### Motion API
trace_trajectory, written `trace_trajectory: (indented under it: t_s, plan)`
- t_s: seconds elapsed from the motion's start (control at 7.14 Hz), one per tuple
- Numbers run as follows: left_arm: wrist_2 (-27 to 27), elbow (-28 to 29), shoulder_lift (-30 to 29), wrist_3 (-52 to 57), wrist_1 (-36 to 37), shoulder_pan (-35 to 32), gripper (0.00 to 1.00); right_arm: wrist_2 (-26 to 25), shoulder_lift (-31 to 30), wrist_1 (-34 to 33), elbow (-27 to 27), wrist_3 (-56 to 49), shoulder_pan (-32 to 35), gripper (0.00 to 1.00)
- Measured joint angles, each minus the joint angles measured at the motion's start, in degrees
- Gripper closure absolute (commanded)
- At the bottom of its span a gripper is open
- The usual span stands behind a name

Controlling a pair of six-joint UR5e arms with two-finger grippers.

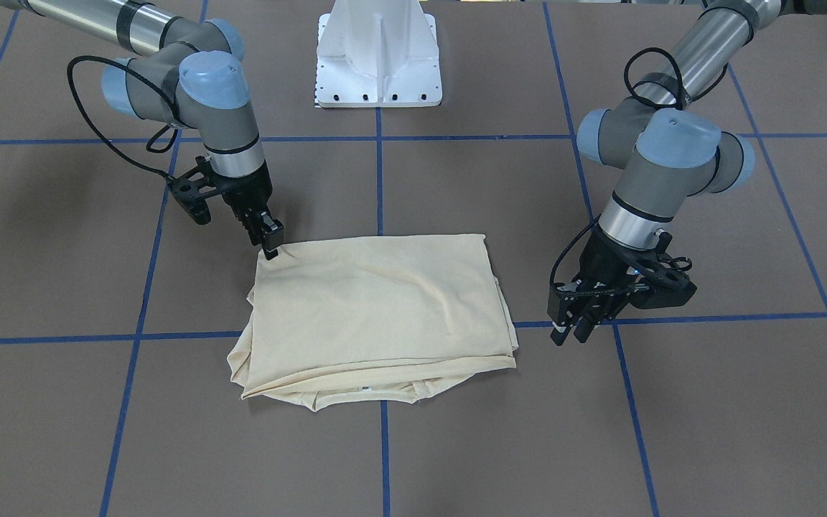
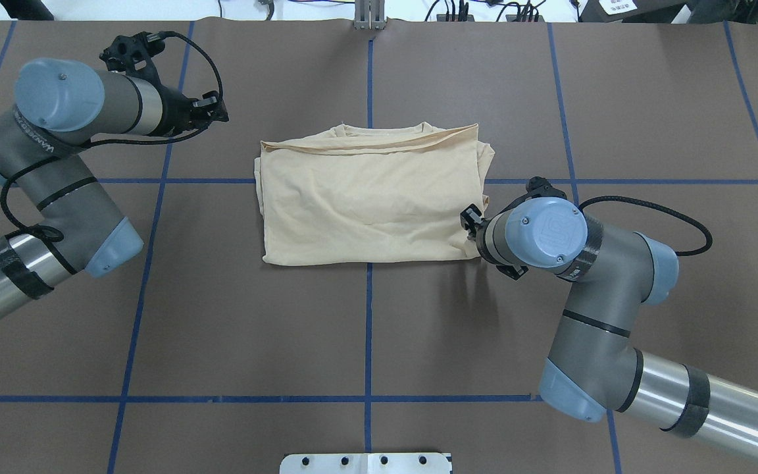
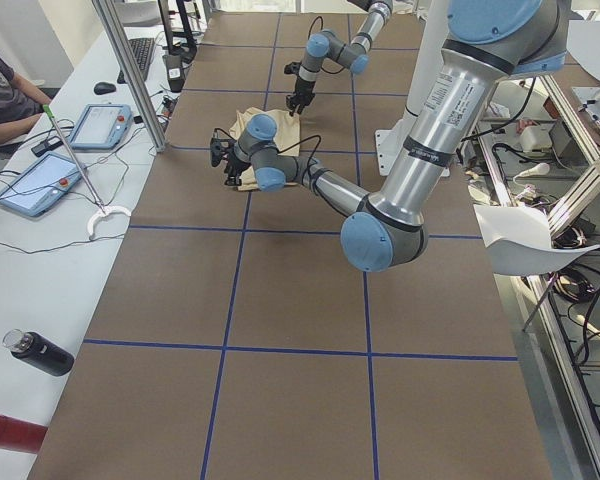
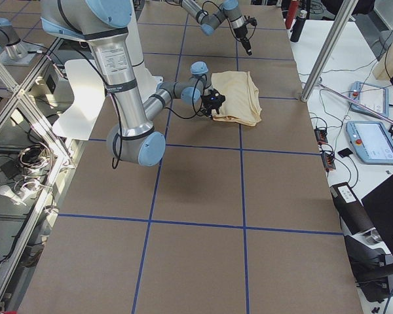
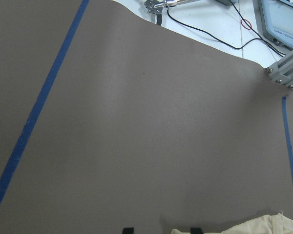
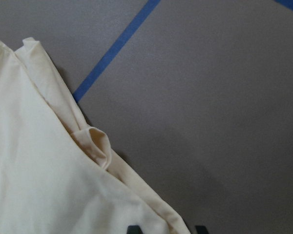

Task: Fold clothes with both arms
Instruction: 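Grasp the shirt's side edge with the right gripper and drag it toward the robot, then release the shirt and raise the right gripper while the left gripper reaches the shirt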

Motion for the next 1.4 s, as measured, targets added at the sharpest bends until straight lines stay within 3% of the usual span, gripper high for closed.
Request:
trace_trajectory:
  t_s: [0.42, 0.7, 1.12, 1.26, 1.4]
  plan:
    - [0.0, 0.4, 0.3, -0.1, -0.1, 0.1, 0.51, 1.1, -1.1, 0.0, 1.9, -1.2, 0.5, 1.00]
    - [-0.1, 0.3, 0.3, -0.3, -0.2, 0.1, 0.51, 2.0, -6.8, -0.2, 10.1, -2.4, -0.2, 1.00]
    - [-0.9, -1.7, 0.0, -0.9, -1.4, 0.1, 0.51, 6.2, -18.3, -0.1, 22.8, -0.8, -9.1, 1.00]
    - [-2.9, -3.1, -0.1, -1.8, -1.7, 0.1, 0.50, 12.2, -20.2, 0.0, 24.8, 1.7, -10.9, 0.21]
    - [-6.1, -4.5, -0.2, -3.9, -1.8, 0.1, 0.48, 17.8, -21.2, 0.2, 25.7, 3.9, -12.4, 0.00]
